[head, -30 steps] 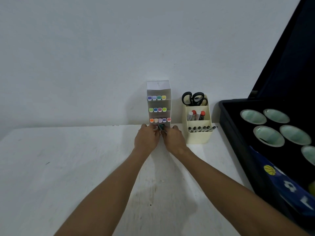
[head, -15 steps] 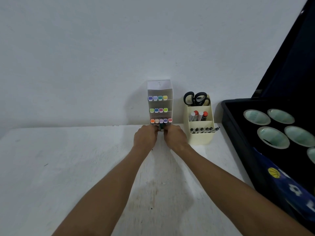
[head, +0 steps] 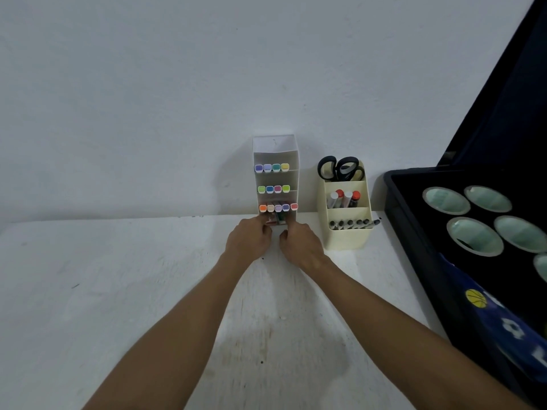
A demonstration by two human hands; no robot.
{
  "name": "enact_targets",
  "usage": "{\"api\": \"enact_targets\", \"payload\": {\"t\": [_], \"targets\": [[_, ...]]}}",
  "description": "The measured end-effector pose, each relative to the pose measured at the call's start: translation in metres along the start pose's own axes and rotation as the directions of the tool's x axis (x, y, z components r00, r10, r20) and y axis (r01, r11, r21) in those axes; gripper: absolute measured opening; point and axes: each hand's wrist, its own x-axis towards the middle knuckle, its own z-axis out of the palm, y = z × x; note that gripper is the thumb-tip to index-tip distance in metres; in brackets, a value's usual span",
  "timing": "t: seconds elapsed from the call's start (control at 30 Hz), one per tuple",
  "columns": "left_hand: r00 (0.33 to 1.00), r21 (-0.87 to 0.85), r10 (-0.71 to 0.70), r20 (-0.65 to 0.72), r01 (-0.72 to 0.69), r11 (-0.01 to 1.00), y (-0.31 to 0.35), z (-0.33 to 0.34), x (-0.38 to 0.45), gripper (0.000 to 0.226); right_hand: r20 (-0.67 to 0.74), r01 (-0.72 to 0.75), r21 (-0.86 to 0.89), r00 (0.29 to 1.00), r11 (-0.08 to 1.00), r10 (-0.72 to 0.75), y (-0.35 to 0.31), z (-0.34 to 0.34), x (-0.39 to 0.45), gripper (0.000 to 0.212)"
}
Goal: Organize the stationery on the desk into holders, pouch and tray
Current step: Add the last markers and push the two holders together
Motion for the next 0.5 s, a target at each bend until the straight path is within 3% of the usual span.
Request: {"api": "enact_targets", "payload": {"t": [0.1,0.2,0.3,0.5], "targets": [[0.998,0.065,-0.024,0.053,0.02,0.998,0.007,0.001,-0.003,0.036,0.016,-0.017,0.012,1.0,1.0,0.017,0.001,0.001,-0.003,0.054],[0.987,0.095,-0.081,0.14,0.068,0.993,0.014,0.003,-0.002,0.039,0.038,-0.029,0.021,0.999,0.999,0.029,0.0,0.0,-0.001,0.045],[0.984,0.04,-0.107,0.144,0.102,0.994,0.016,0.005,-0.003,0.041,0.032,-0.022,0.024,0.999,0.999,0.022,-0.001,-0.002,-0.001,0.035],[0.972,0.048,-0.136,0.192,0.129,0.99,0.017,0.002,-0.003,0.049,0.084,-0.016,-0.015,0.996,1.0,0.017,0.001,-0.008,0.0,0.049]]}}
